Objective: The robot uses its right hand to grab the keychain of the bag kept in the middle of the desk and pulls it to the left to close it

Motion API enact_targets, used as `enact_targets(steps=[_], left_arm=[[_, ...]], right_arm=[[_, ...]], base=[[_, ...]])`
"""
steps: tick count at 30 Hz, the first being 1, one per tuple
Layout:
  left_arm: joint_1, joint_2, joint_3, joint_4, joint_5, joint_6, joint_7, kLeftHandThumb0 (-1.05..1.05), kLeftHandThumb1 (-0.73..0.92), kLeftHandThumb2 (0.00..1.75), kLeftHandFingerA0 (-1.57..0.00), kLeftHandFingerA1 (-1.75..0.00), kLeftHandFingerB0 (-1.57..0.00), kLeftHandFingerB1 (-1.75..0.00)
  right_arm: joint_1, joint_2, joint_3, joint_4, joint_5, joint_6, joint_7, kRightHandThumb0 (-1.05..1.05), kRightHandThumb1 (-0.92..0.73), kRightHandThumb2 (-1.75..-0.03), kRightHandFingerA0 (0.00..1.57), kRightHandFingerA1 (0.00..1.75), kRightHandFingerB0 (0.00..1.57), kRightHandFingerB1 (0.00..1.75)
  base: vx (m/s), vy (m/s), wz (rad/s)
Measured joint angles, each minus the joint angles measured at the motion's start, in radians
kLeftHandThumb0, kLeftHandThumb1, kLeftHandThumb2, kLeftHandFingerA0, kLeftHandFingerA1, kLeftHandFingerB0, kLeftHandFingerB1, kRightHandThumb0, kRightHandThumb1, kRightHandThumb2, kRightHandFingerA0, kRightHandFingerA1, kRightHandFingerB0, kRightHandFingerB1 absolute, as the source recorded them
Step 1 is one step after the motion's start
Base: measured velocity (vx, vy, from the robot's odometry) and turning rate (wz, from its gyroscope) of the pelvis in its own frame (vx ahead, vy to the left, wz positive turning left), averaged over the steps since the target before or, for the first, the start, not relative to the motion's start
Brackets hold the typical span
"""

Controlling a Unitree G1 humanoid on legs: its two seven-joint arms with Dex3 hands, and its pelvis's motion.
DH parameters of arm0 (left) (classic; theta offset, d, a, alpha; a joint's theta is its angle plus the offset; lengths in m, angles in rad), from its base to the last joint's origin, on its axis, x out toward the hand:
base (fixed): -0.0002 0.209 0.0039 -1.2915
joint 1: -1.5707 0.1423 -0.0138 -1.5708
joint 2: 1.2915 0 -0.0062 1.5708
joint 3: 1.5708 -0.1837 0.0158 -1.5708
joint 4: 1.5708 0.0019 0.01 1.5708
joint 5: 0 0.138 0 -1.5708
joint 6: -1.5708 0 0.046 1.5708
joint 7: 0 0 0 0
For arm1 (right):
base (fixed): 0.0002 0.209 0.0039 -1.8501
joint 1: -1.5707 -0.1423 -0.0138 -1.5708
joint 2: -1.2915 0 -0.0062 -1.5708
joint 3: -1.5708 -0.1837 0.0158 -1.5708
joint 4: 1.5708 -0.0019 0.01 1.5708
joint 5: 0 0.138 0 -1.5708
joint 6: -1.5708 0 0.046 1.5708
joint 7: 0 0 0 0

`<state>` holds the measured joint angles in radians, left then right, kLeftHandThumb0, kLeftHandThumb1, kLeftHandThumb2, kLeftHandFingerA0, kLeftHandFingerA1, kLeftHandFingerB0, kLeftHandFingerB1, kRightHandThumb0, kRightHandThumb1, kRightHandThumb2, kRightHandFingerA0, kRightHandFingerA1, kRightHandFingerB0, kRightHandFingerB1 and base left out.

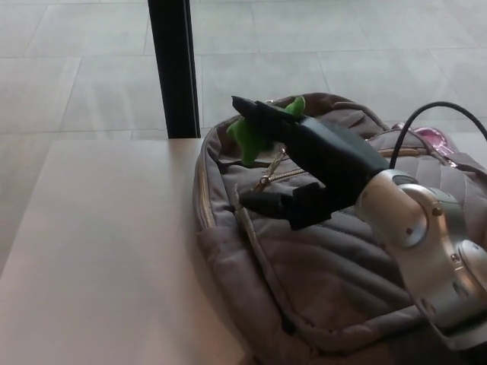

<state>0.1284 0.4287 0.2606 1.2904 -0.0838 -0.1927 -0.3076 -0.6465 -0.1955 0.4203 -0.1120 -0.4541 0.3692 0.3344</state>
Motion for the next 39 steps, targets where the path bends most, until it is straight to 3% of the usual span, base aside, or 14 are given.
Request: enact_targets(steps=[1,2,5,9,11,12,13,21,23,24,27,28,29,39], left_arm=[[0.000,0.000,0.000,0.000,0.000,0.000,0.000,-1.05,0.90,0.86,-0.75,-1.11,-0.24,-1.14],[0.000,0.000,0.000,0.000,0.000,0.000,0.000,-1.05,0.91,0.85,-0.77,-1.12,-0.23,-1.14],[-0.002,0.000,0.000,0.000,0.000,0.000,0.000,-1.03,0.50,1.29,-0.62,-1.04,-0.08,-0.83],[-0.007,0.000,0.000,0.000,0.000,0.000,0.000,-1.05,0.92,0.84,-0.75,-1.12,-0.29,-1.14],[-0.009,0.000,0.000,0.000,0.000,0.000,0.000,-1.05,0.92,0.83,-0.79,-1.09,-0.30,-1.12],[-0.011,0.000,0.000,0.000,0.000,0.000,0.000,-1.02,0.54,1.31,-0.62,-0.97,-0.13,-0.82],[-0.013,0.000,0.000,0.000,0.000,0.000,0.000,-1.05,0.89,0.87,-0.81,-1.09,-0.28,-1.19],[-0.020,0.000,0.000,0.001,0.001,0.000,0.000,-1.05,0.92,0.86,-0.81,-1.11,-0.29,-1.19],[-0.020,0.000,0.000,0.001,0.001,0.000,0.000,-1.01,0.52,1.31,-0.67,-1.04,-0.15,-0.85],[-0.021,0.000,0.000,0.001,0.001,0.000,0.000,-1.05,0.92,0.84,-0.79,-1.10,-0.30,-1.14],[-0.021,0.000,0.000,0.001,0.001,0.000,0.000,-1.05,0.92,0.85,-0.80,-1.10,-0.29,-1.16],[-0.021,0.000,0.000,0.001,0.001,0.000,0.000,-0.99,0.52,1.30,-0.67,-0.98,-0.09,-0.80],[-0.021,0.000,0.000,0.001,0.001,0.000,0.000,-1.05,0.92,0.84,-0.80,-1.07,-0.29,-1.12],[-0.020,0.000,0.000,0.001,0.001,0.000,0.000,-1.05,0.90,0.84,-0.80,-1.09,-0.29,-1.12]], right_arm=[[0.010,0.004,-0.008,-0.018,0.012,0.016,0.012,-0.95,-0.89,-0.67,0.00,0.00,0.00,0.00],[0.016,0.007,-0.012,-0.031,0.020,0.029,0.021,-1.05,-0.80,-1.20,0.00,0.23,0.00,0.15],[0.026,0.013,-0.017,-0.068,0.037,0.065,0.044,-0.99,-0.92,-0.71,0.00,0.00,0.00,0.00],[0.036,0.017,-0.028,-0.115,0.064,0.117,0.076,-1.02,-0.92,-0.68,0.00,0.00,0.00,0.00],[0.047,0.022,-0.038,-0.140,0.077,0.146,0.093,-0.97,-0.92,-0.79,0.00,0.00,0.00,0.00],[0.053,0.025,-0.042,-0.153,0.084,0.161,0.100,-1.04,-0.77,-1.18,0.00,0.24,0.00,0.08],[0.058,0.028,-0.045,-0.166,0.089,0.176,0.107,-0.96,-0.92,-0.81,0.00,0.00,0.00,0.00],[0.133,0.041,-0.105,-0.279,0.137,0.282,0.165,-0.93,-0.92,-0.68,0.00,0.00,0.00,0.00],[0.158,0.039,-0.132,-0.308,0.148,0.309,0.181,-0.92,-0.92,-0.75,0.00,0.00,0.00,0.00],[0.174,0.038,-0.149,-0.325,0.154,0.324,0.191,-0.90,-0.92,-0.80,0.00,0.00,0.00,0.00],[0.218,0.034,-0.199,-0.366,0.171,0.364,0.219,-0.91,-0.92,-0.71,0.00,0.00,0.00,0.00],[0.234,0.033,-0.220,-0.380,0.179,0.380,0.231,-0.89,-0.92,-0.81,0.00,0.00,0.00,0.00],[0.253,0.033,-0.243,-0.397,0.187,0.395,0.243,-0.90,-0.92,-0.70,0.00,0.00,0.00,0.00],[0.396,0.029,-0.475,-0.525,0.286,0.526,0.372,-0.85,-0.89,-0.79,0.00,0.00,0.00,0.00]], base=[[0.00,0.000,0.00],[0.00,0.000,0.00],[0.00,0.000,0.00],[0.00,0.000,0.00],[0.00,0.000,0.00],[0.00,0.000,0.00],[0.00,0.000,0.00],[0.00,0.000,0.00],[0.00,0.000,0.00],[0.00,0.000,0.00],[0.00,0.000,0.00],[0.00,0.000,0.00],[0.00,0.000,0.00],[0.00,0.000,0.00]])
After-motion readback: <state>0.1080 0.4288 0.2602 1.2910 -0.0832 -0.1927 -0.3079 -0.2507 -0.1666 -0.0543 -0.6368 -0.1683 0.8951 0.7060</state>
